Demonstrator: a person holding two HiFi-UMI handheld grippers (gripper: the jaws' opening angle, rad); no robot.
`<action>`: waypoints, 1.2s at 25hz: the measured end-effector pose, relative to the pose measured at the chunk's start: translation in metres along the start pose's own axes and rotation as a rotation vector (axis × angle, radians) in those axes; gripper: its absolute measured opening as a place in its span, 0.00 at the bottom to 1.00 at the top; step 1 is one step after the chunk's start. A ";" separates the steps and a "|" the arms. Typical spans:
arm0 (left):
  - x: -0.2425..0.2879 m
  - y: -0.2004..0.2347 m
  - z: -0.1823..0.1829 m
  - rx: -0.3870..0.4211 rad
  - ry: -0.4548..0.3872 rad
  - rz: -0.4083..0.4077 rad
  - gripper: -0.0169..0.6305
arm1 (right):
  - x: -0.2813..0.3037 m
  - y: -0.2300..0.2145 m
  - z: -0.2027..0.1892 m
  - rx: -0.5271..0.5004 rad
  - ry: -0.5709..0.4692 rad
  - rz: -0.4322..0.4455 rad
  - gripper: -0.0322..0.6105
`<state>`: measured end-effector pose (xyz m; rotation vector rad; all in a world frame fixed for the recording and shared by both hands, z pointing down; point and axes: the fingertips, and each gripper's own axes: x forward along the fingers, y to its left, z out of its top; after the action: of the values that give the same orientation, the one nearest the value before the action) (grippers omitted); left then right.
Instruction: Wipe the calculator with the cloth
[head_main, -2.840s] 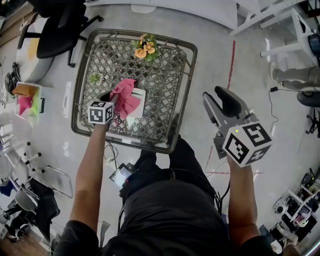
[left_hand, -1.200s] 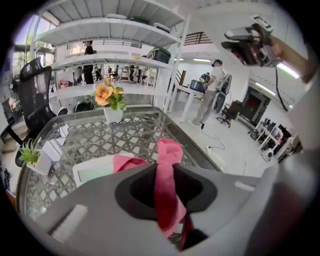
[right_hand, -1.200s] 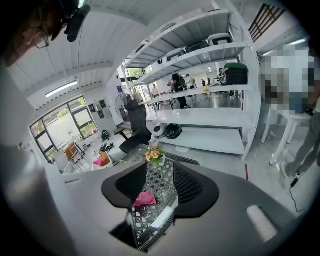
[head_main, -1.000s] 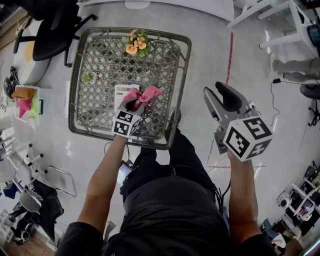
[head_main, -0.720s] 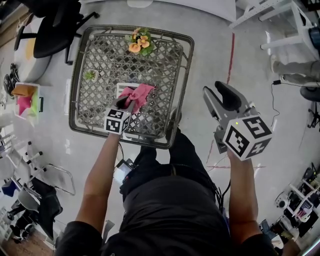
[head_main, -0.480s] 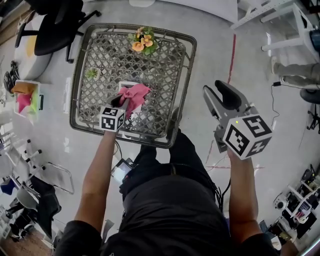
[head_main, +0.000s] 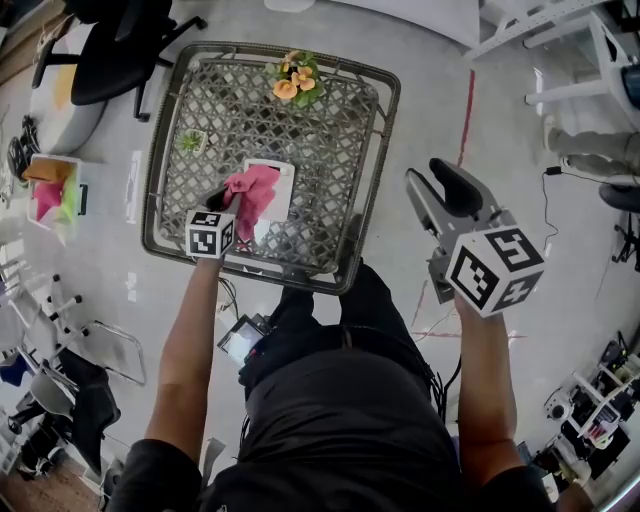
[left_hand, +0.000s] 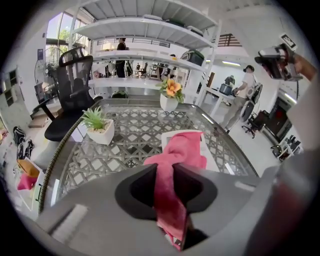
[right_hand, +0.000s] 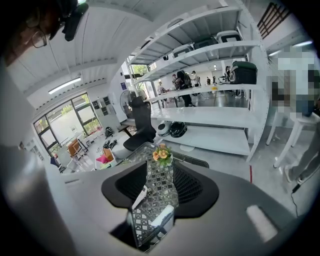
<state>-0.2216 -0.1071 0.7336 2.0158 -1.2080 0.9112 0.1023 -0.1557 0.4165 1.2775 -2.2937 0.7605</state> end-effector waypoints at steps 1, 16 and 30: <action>-0.002 0.004 -0.002 -0.002 0.002 0.008 0.24 | 0.000 0.001 0.000 0.000 0.000 0.001 0.30; -0.021 0.001 0.020 0.091 -0.038 0.086 0.24 | 0.003 0.004 -0.003 0.006 0.001 -0.001 0.30; 0.020 -0.102 0.008 0.155 0.040 -0.113 0.24 | -0.003 -0.020 -0.012 0.035 0.008 -0.023 0.30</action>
<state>-0.1201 -0.0821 0.7297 2.1526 -1.0184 1.0111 0.1221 -0.1543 0.4292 1.3112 -2.2646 0.7995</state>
